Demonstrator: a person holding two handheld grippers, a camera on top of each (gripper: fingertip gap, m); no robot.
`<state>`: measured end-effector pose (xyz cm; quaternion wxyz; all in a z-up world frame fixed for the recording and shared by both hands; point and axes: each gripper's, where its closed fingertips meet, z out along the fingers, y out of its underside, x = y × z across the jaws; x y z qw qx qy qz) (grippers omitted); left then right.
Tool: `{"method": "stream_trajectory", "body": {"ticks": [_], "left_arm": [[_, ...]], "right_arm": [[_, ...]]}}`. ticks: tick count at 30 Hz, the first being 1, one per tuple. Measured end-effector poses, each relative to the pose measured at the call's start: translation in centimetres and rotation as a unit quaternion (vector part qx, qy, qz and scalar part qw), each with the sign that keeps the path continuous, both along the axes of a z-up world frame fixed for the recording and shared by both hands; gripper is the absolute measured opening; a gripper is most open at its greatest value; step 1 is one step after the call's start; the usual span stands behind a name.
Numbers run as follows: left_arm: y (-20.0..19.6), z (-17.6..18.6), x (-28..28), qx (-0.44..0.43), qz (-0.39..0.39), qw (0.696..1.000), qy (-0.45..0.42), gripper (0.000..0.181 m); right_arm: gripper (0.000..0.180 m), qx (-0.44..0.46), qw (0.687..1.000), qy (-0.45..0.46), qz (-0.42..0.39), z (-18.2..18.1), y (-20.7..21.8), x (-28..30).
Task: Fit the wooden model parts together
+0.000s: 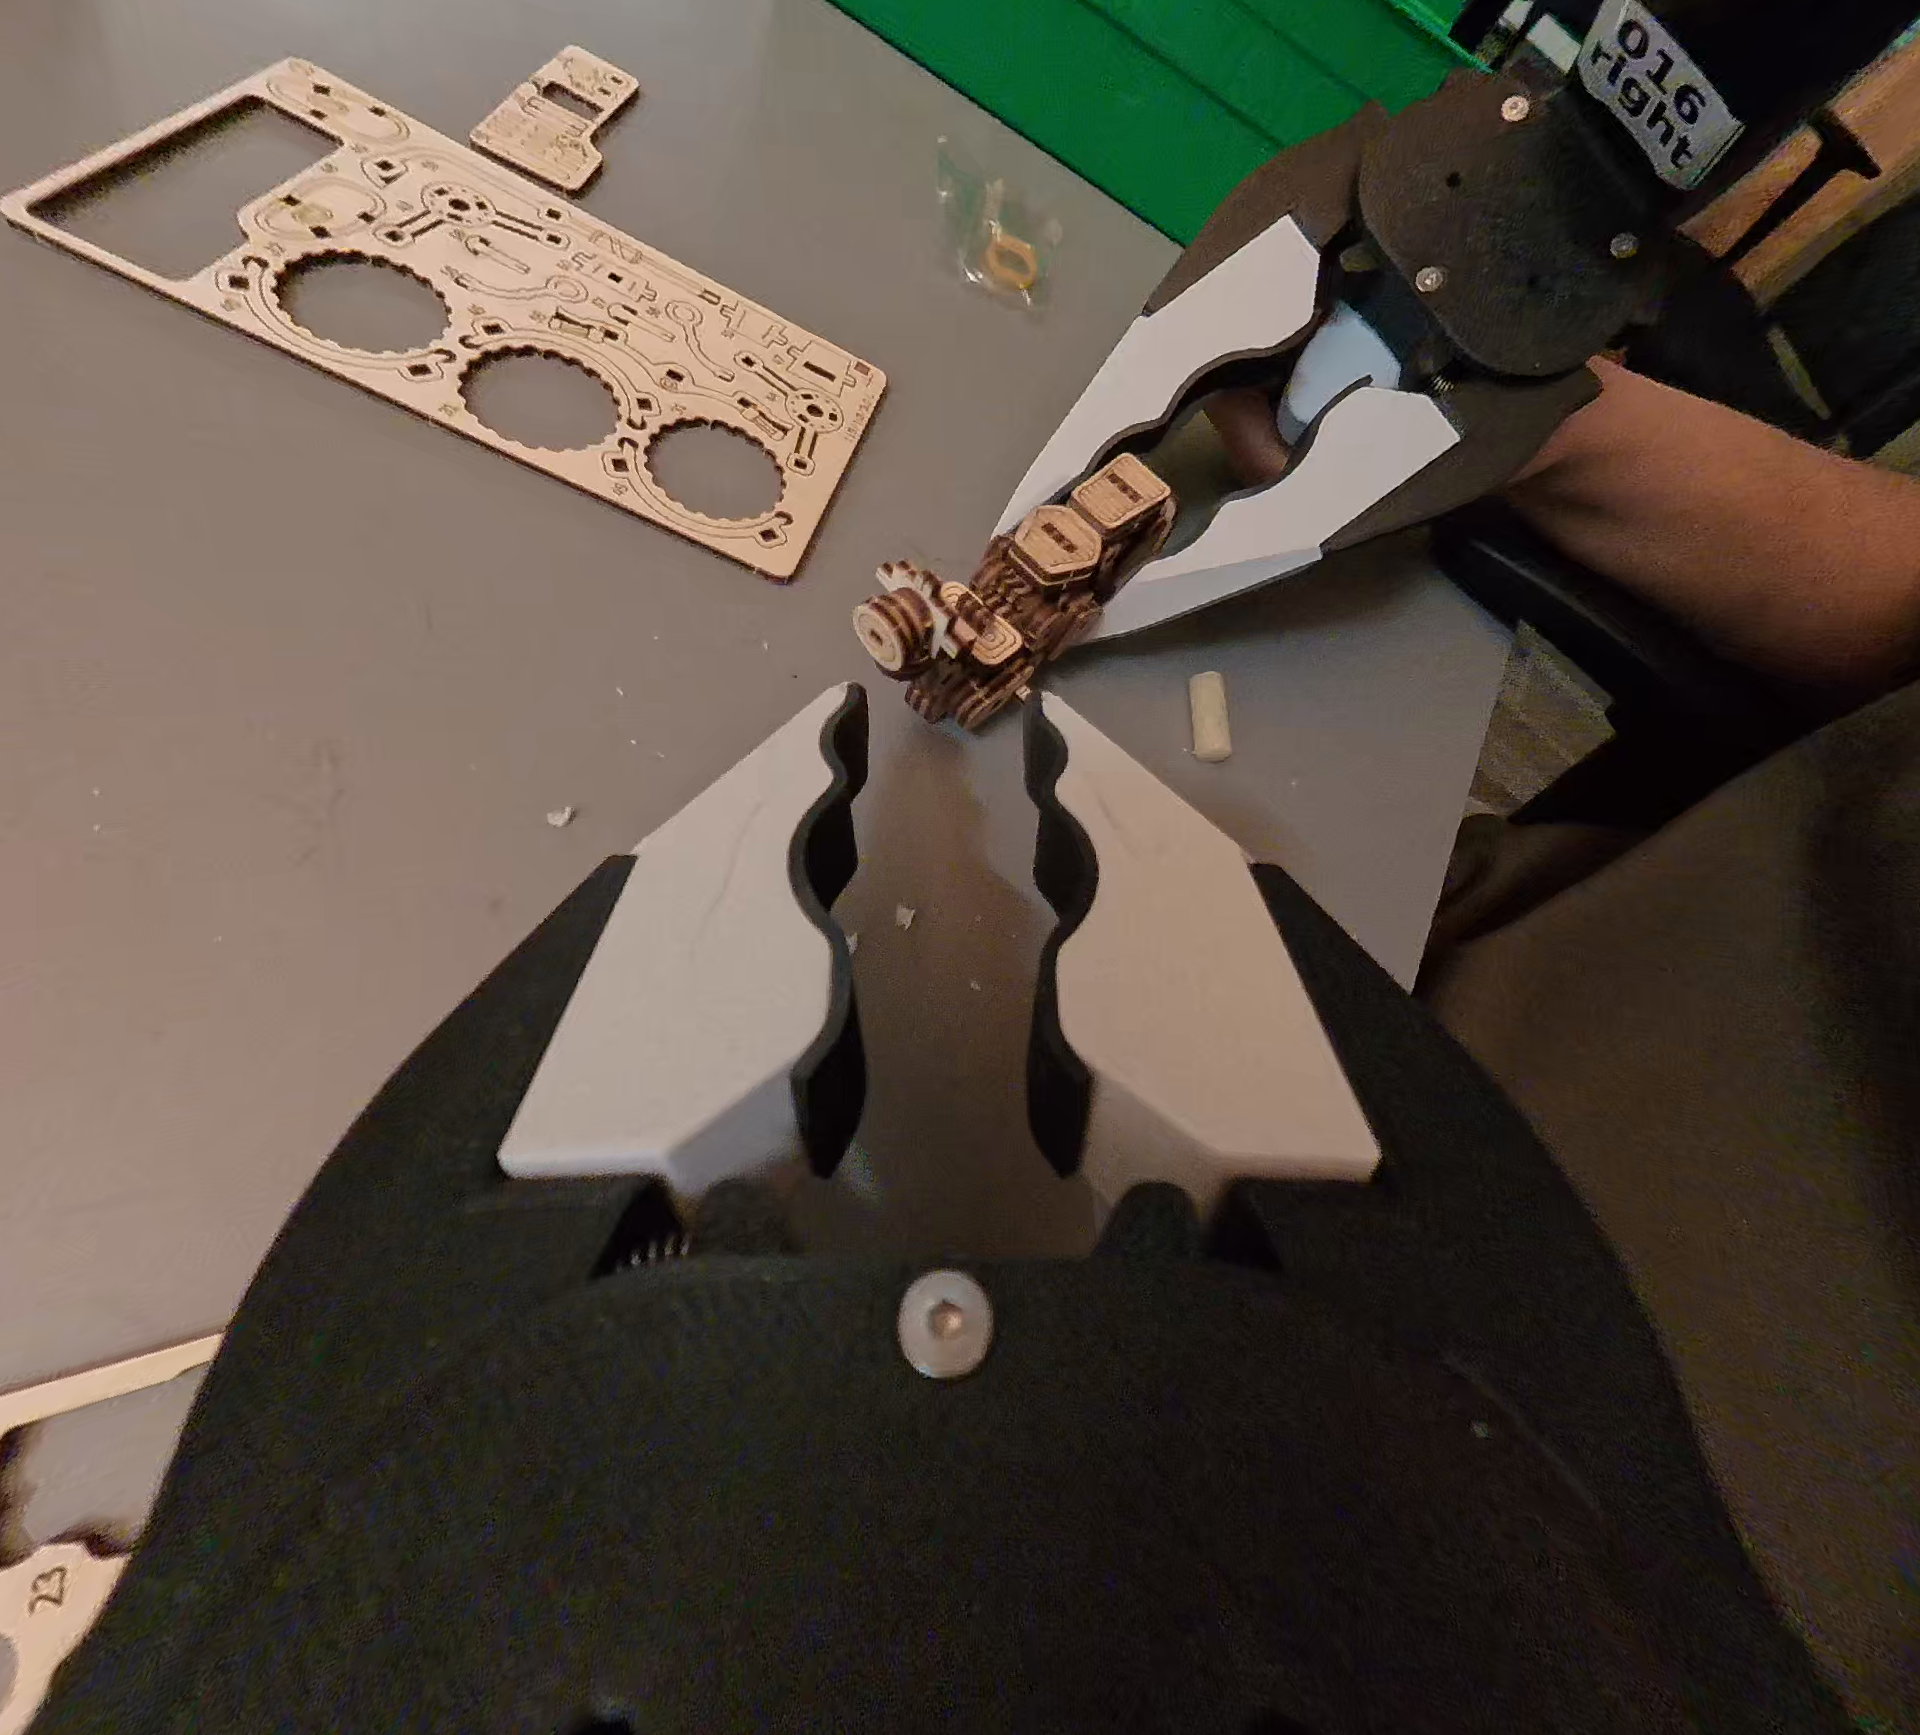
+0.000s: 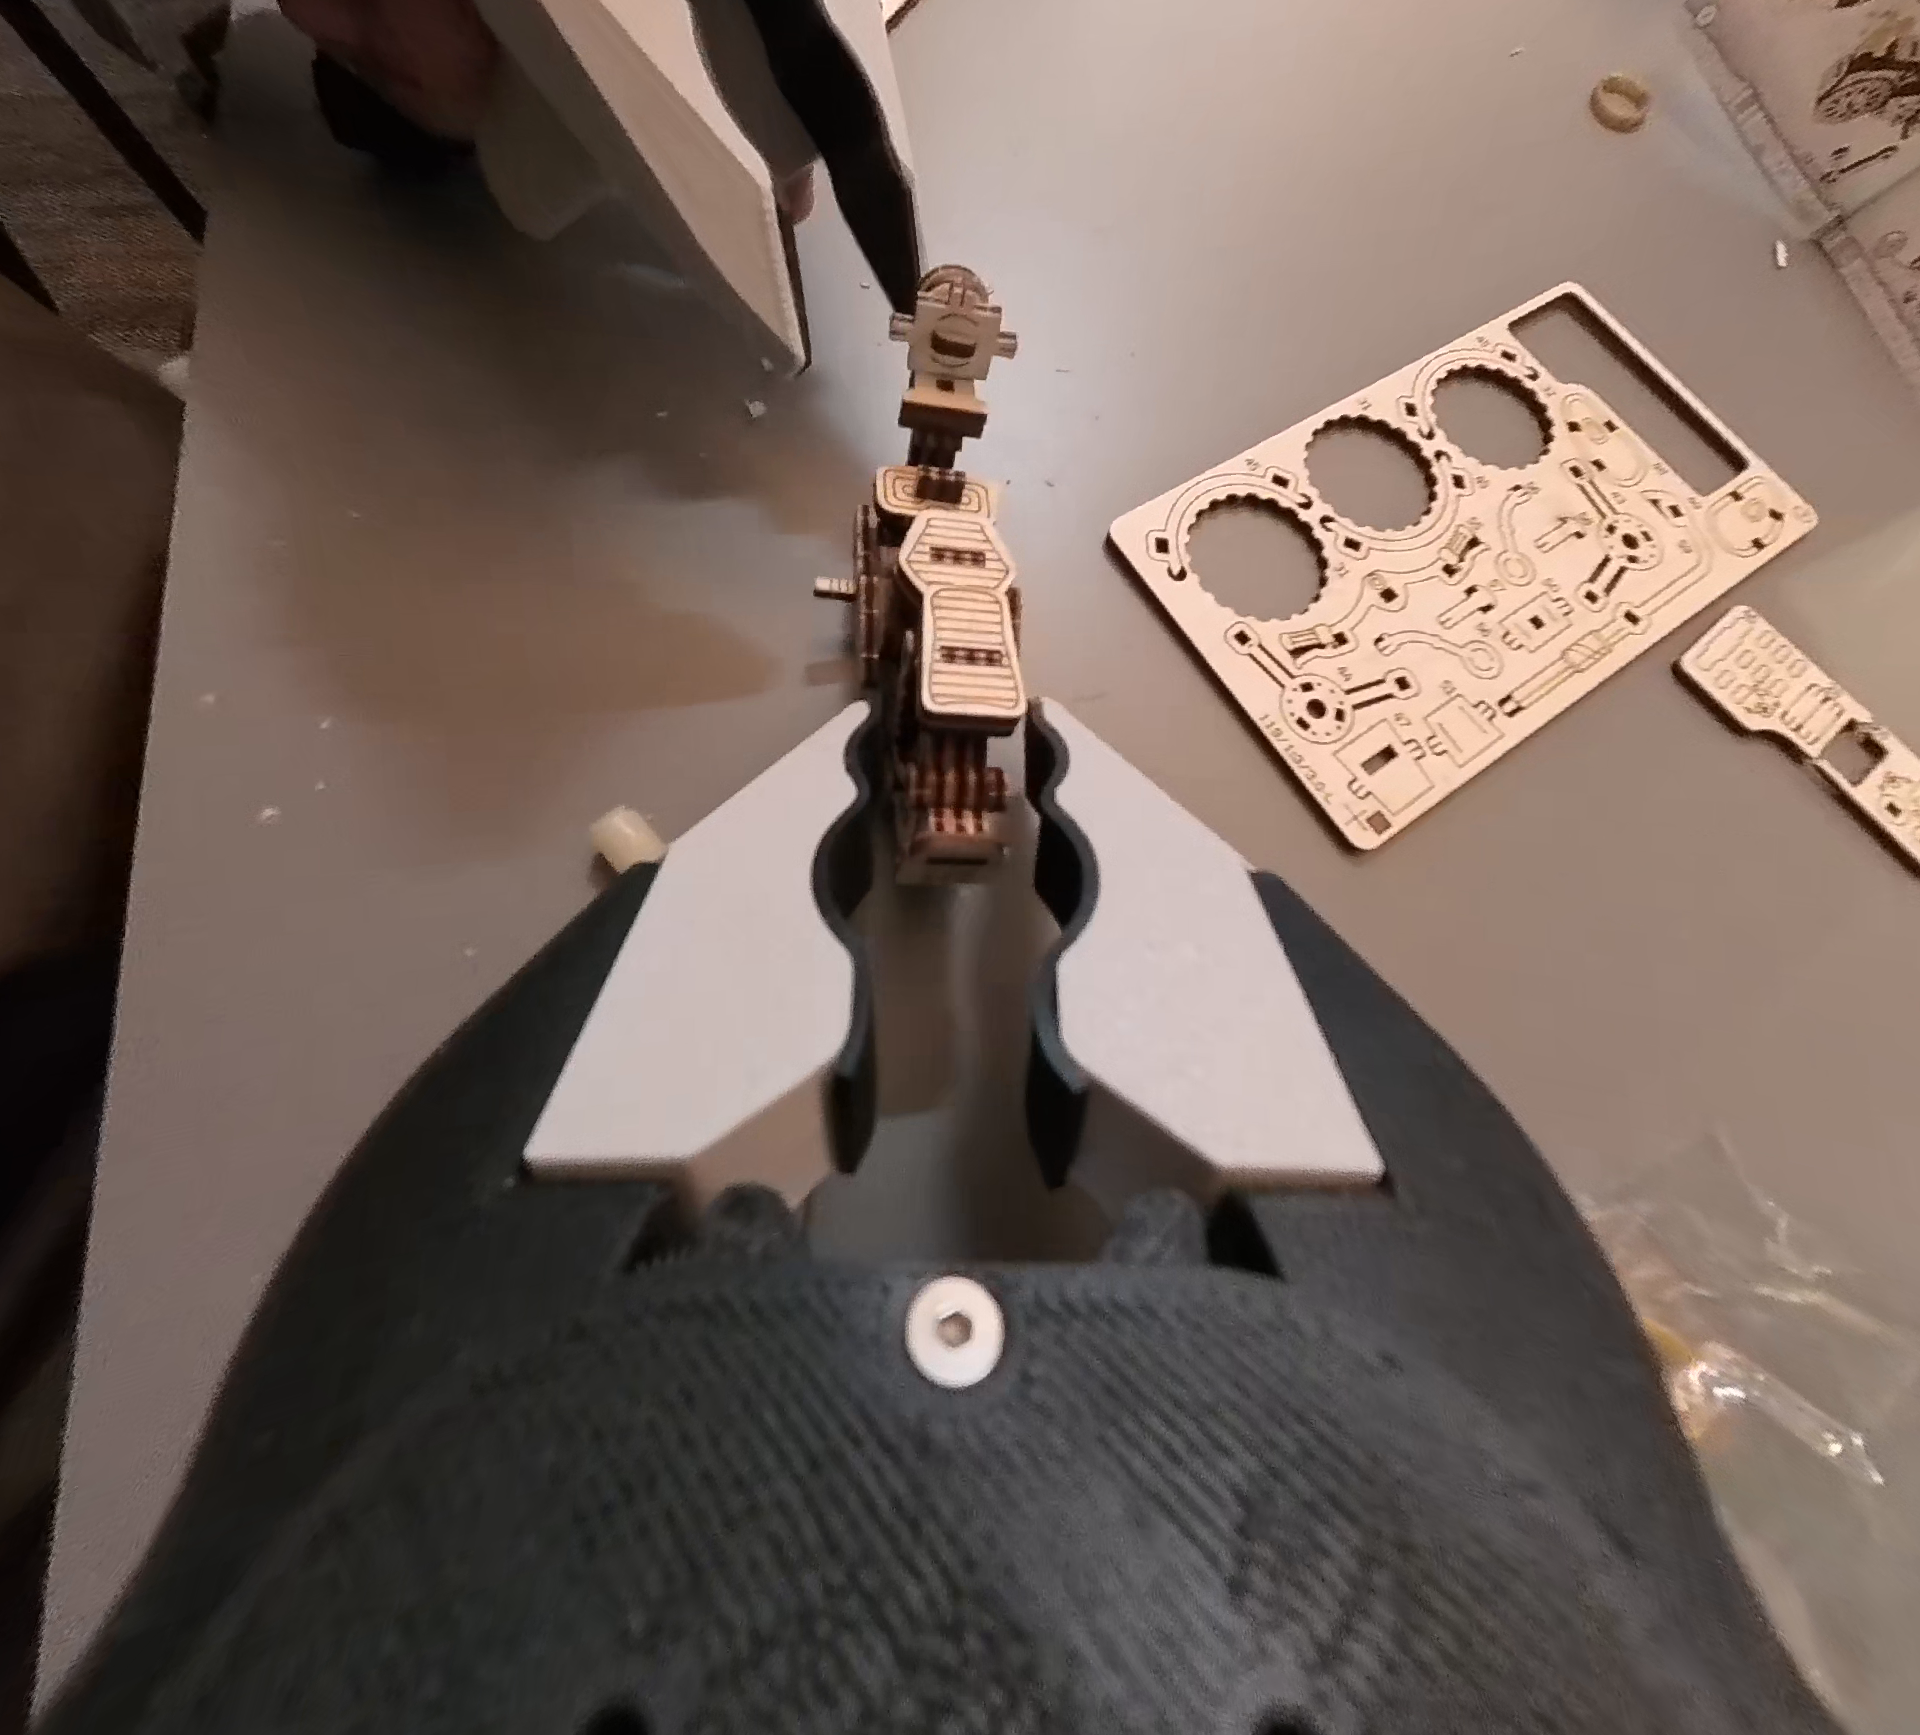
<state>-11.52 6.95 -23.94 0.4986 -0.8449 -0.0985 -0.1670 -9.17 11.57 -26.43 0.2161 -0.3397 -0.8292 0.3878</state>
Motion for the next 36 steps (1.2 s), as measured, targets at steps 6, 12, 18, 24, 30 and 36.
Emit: {"method": "stream_trajectory", "body": {"ticks": [6, 12, 18, 24, 30, 36], "left_arm": [[0.1, 0.4, -0.2, 0.012, 0.005, 1.0, 0.025, 0.029], [0.1, 0.5, -0.4, 0.013, 0.015, 0.999, 0.035, 0.029], [0.1, 0.9, -1.3, 0.022, 0.045, 0.997, 0.058, 0.028], [-0.1, 1.1, -2.5, 0.022, 0.077, 0.993, 0.092, 0.026], [-0.3, 1.0, -3.4, 0.017, 0.092, 0.991, 0.095, 0.013], [-0.2, 1.0, -3.0, 0.017, 0.079, 0.993, 0.087, 0.013]], "right_arm": [[0.025, -0.002, 1.0, 0.013, 0.001, 0.4, 0.0, 0.1], [0.019, -0.002, 1.0, 0.018, 0.002, 0.5, -0.4, 0.1], [0.019, -0.006, 0.999, 0.014, -0.033, 0.5, -0.9, -0.6], [0.022, 0.001, 0.997, 0.022, -0.068, 0.6, -2.0, -1.1], [0.03, -0.031, 0.999, 0.013, -0.037, 1.0, -3.5, -0.5], [0.036, -0.081, 0.997, 0.004, 0.006, 1.9, -4.8, 0.2]]}}
